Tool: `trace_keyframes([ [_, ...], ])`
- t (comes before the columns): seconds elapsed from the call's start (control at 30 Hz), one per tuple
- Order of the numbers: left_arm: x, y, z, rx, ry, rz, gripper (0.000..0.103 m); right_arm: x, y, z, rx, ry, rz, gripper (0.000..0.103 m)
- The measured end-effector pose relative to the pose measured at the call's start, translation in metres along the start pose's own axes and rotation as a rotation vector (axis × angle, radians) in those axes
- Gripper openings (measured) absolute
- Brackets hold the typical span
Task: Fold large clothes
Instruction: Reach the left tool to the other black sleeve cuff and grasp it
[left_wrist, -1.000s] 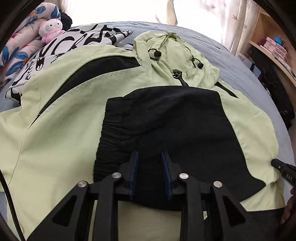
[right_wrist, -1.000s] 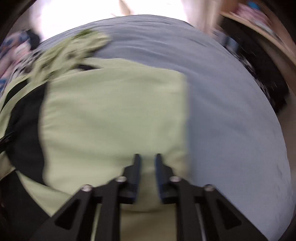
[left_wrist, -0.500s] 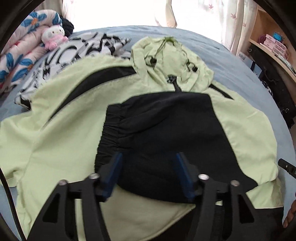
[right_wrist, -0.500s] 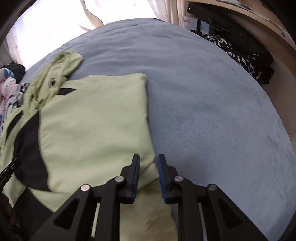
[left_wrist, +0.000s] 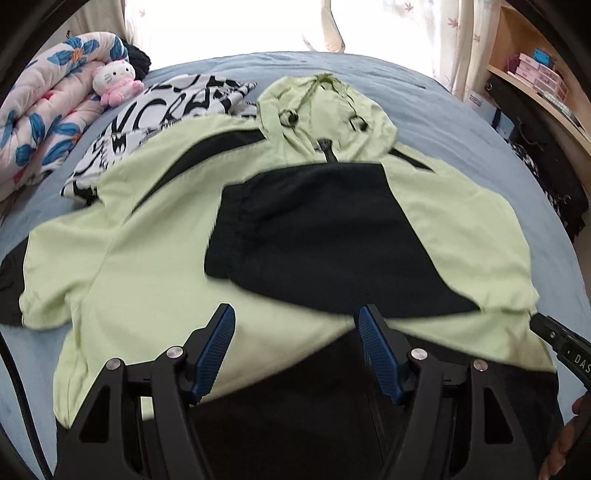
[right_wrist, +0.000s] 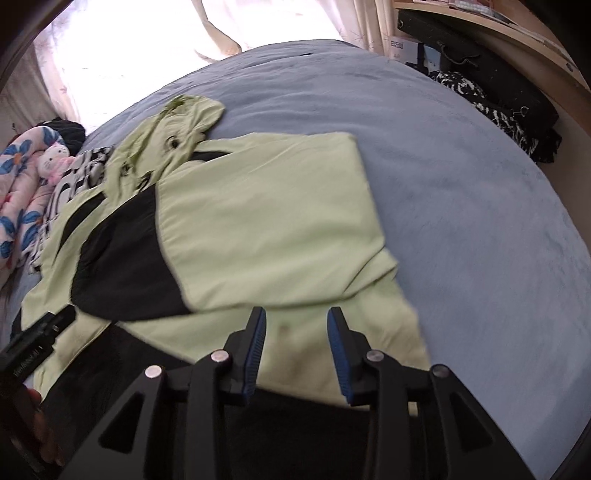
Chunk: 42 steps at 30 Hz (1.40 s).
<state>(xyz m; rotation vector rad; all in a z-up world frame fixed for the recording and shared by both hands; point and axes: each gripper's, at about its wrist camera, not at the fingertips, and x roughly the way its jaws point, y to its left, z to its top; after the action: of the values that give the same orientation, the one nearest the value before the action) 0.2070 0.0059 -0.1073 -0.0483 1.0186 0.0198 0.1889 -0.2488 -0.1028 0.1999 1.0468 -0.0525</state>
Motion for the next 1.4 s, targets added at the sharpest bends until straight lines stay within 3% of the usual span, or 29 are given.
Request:
trace_keyframes([
  [0.13, -0.015, 0.002, -0.024, 0.026, 0.011, -0.003, 0.068, -0.015, 0.014, -0.022, -0.051, -0.018, 0.004, 0.047],
  [0.43, -0.070, 0.044, -0.052, 0.011, -0.038, -0.001, 0.068, -0.040, 0.054, -0.076, -0.151, 0.032, -0.021, 0.047],
  [0.67, -0.109, 0.102, -0.063, -0.035, -0.096, -0.023, 0.068, -0.059, 0.116, -0.095, -0.234, 0.033, -0.013, 0.047],
  [1.03, -0.123, 0.234, -0.075, -0.123, -0.145, 0.034, 0.068, -0.081, 0.267, -0.093, -0.382, -0.085, 0.044, 0.047],
  [1.2, -0.106, 0.314, -0.073, -0.205, -0.128, 0.054, 0.068, -0.067, 0.330, -0.083, -0.371, -0.070, 0.102, 0.047],
  [1.4, -0.071, 0.415, -0.077, -0.373, -0.080, 0.020, 0.068, -0.042, 0.404, -0.085, -0.432, -0.061, 0.080, 0.047],
])
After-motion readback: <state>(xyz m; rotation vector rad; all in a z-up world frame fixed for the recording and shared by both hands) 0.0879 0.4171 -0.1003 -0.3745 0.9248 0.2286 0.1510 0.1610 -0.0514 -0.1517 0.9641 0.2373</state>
